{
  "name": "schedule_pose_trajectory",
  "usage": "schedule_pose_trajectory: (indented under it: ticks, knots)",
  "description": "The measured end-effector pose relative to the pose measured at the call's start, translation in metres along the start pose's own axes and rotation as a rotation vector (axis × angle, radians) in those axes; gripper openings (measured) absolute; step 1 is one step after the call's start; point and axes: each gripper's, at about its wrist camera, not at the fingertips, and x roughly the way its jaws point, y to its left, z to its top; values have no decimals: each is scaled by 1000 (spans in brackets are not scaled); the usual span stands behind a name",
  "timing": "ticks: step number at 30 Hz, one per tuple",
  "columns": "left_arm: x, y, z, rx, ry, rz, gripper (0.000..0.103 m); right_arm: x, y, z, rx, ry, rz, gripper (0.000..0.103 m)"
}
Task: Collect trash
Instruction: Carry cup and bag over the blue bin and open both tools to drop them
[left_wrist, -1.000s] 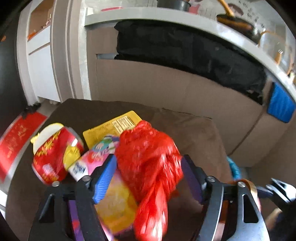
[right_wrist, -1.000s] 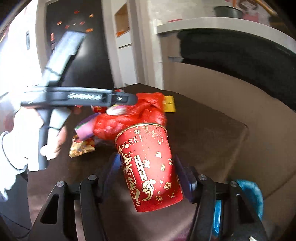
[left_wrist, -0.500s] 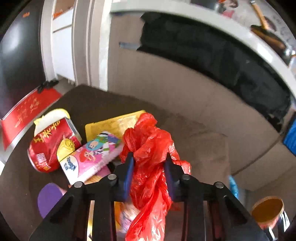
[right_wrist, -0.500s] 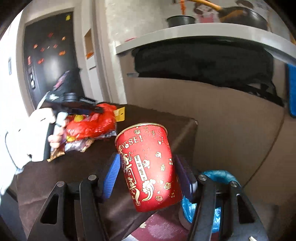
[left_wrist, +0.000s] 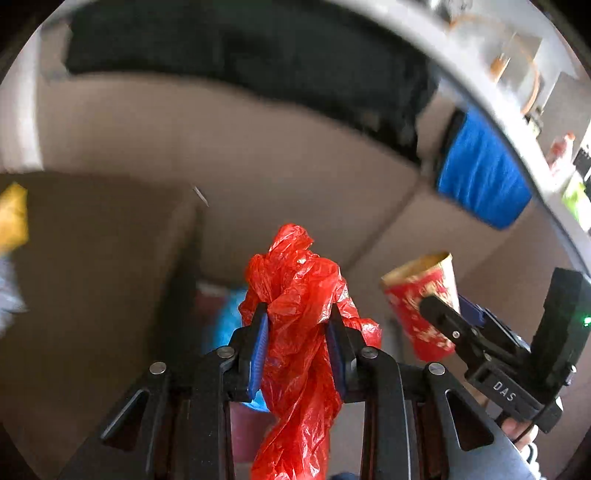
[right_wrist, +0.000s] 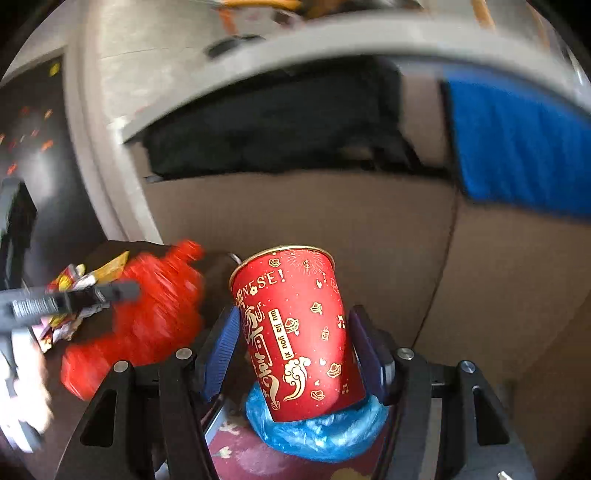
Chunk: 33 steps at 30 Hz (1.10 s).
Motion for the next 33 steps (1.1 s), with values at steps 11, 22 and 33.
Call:
schedule_pose_trajectory:
  ticks: [11, 22, 33]
  knots:
    - [126, 17, -7, -18, 170, 2, 33, 122, -59, -57, 183, 189, 47, 61]
    - [127, 24, -8, 2, 169, 61, 37, 156, -75, -82, 216, 241, 23, 64]
    - [150, 12, -14, 52, 248, 122, 58, 126, -78, -67, 191, 210, -31, 64]
